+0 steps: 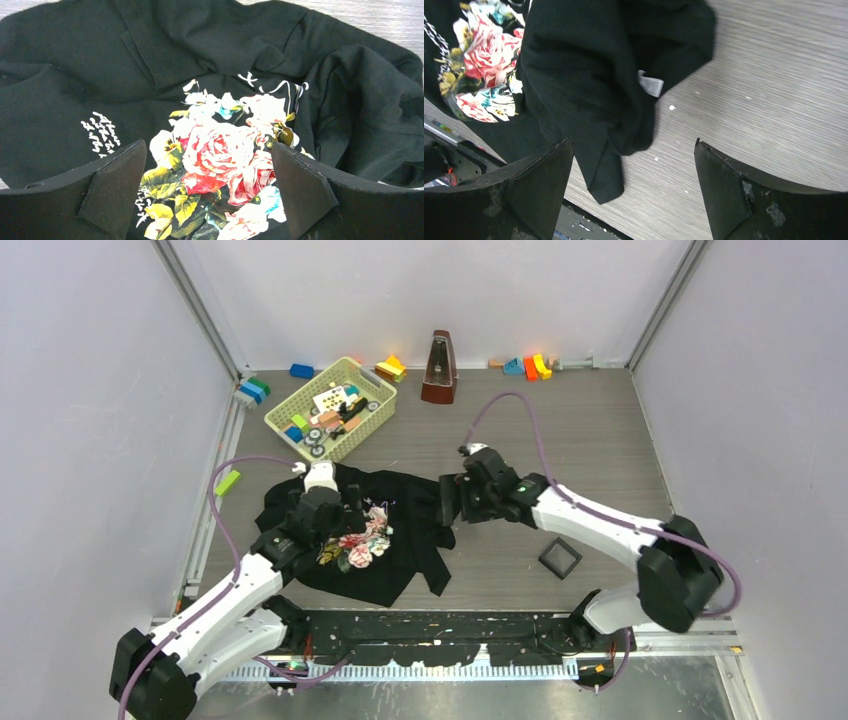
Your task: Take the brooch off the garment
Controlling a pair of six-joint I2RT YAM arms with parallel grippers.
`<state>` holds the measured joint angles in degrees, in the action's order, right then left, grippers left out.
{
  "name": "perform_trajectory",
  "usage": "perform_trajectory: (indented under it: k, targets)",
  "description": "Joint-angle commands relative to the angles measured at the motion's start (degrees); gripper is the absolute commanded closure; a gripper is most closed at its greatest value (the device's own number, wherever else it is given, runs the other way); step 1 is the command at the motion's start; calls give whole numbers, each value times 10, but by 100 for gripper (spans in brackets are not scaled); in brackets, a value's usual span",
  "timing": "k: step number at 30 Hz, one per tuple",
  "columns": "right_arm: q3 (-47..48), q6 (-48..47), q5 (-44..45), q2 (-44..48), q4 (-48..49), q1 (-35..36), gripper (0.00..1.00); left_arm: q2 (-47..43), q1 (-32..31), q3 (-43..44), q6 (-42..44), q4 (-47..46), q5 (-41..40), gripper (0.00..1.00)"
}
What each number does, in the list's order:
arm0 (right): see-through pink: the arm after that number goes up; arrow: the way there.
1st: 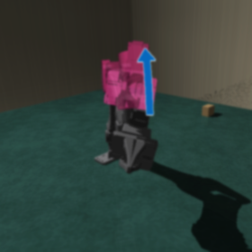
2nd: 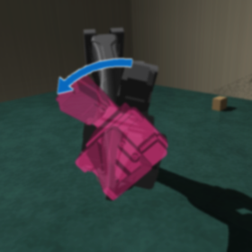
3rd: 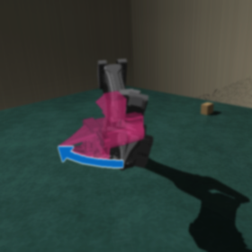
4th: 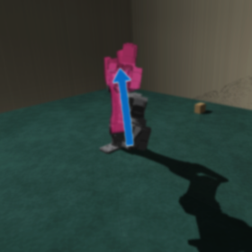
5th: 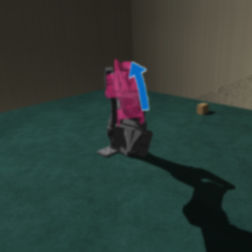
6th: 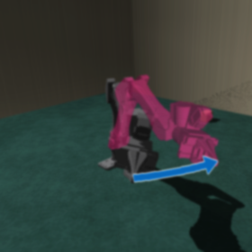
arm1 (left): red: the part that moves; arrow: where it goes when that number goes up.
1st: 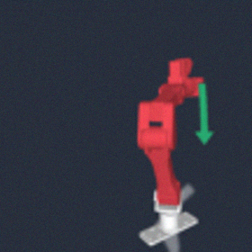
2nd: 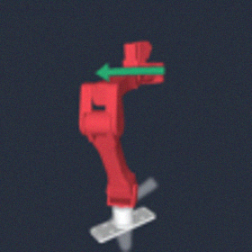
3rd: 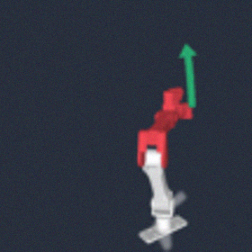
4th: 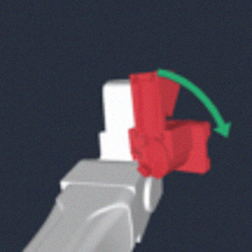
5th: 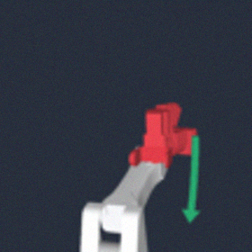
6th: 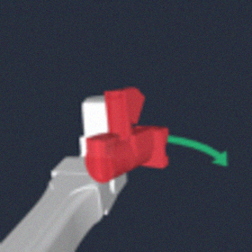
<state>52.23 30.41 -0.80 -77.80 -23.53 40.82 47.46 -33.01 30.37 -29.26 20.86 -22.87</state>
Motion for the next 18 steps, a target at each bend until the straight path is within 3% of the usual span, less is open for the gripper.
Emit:
perform_trajectory:
  k: [1, 5, 8, 9, 12, 14, 15, 17, 18]
  targets:
    - [52, 13, 0, -75, 66, 42, 4, -7, 10, -8, -14, -17, 7, 0]
    - [81, 18, -10, -143, 93, 57, 3, -8, 15, -14, -14, -23, 13, 0]
    - [101, 22, -25, -199, 109, 61, 9, -5, 20, -19, -14, -30, 21, 0]
    - [112, 25, -21, -207, 113, 62, 16, -2, 20, -20, -15, -33, 24, 0]
    - [138, 37, 54, -237, 97, 49, 26, 6, 24, -22, -15, -37, 28, 0]
    - [153, 56, 80, -249, 87, 15, 43, 10, 26, -23, -14, -42, 31, 0]
    - [158, 63, 84, -256, 85, 0, 66, 13, 28, -24, -14, -45, 34, 0]
    - [173, 79, 78, -268, 73, -52, 77, 21, 31, -25, -13, -51, 39, 0]
    - [179, 83, 66, -270, 69, -85, 78, 26, 33, -25, -13, -56, 40, 0]
